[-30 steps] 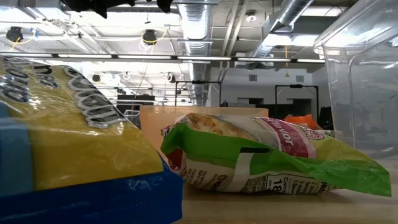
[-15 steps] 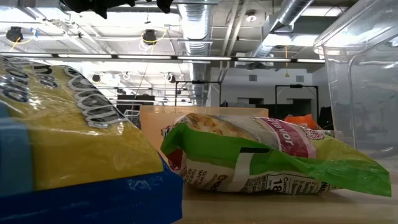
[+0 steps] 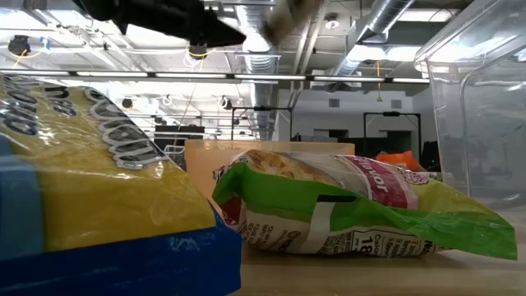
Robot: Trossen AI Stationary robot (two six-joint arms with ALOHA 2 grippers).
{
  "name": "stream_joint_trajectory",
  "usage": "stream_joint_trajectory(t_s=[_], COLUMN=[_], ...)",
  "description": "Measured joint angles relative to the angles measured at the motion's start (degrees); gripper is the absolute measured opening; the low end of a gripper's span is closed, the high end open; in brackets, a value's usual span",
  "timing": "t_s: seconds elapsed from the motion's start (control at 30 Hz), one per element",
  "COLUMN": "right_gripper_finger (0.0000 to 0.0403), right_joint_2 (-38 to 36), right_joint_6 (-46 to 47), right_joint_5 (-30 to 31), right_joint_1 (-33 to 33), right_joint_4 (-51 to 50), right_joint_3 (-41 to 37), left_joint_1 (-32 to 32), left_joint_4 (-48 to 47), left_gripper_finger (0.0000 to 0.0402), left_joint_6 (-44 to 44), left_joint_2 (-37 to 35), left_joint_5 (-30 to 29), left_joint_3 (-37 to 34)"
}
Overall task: Pick & Place Food Item
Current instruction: Put the golden seasoning bottle into the orange bin, then put the orange noodle pack into the transparent container
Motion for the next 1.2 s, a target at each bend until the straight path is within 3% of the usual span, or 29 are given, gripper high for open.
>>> stream_joint_trajectory(t_s=[0.1,0.27,0.4,0.53,1.2], right_gripper_finger=[0.0195,0.0108,0.0045,0.0007,0.0048], right_joint_2=[0.0,0.0,-0.54,-0.54,-0.52], right_joint_6=[3.27,8.21,8.99,8.57,9.03], right_joint_5=[-1.65,-9.09,-9.21,-9.22,-9.01], right_joint_1=[-0.67,-1.96,-1.2,-0.57,-1.02], right_joint_4=[-3.42,-4.76,-5.69,-5.83,-7.5], right_joint_3=[0.06,0.06,0.05,0.06,0.06], left_joint_1=[0.03,-0.68,-1.93,-2.29,-2.25], left_joint_4=[-5.01,-7.94,-8.86,-9.02,-9.19], left_gripper_finger=[0.0326,0.033,0.0332,0.0333,0.0337], left_joint_6=[2.02,2.22,2.78,2.87,2.94], left_joint_2=[-1.68,-4.23,-4.37,-4.3,-4.26], left_joint_5=[-4.45,-2.73,-1.78,-1.49,-1.8], left_joint_3=[-0.04,0.0,-0.05,-0.04,-0.04])
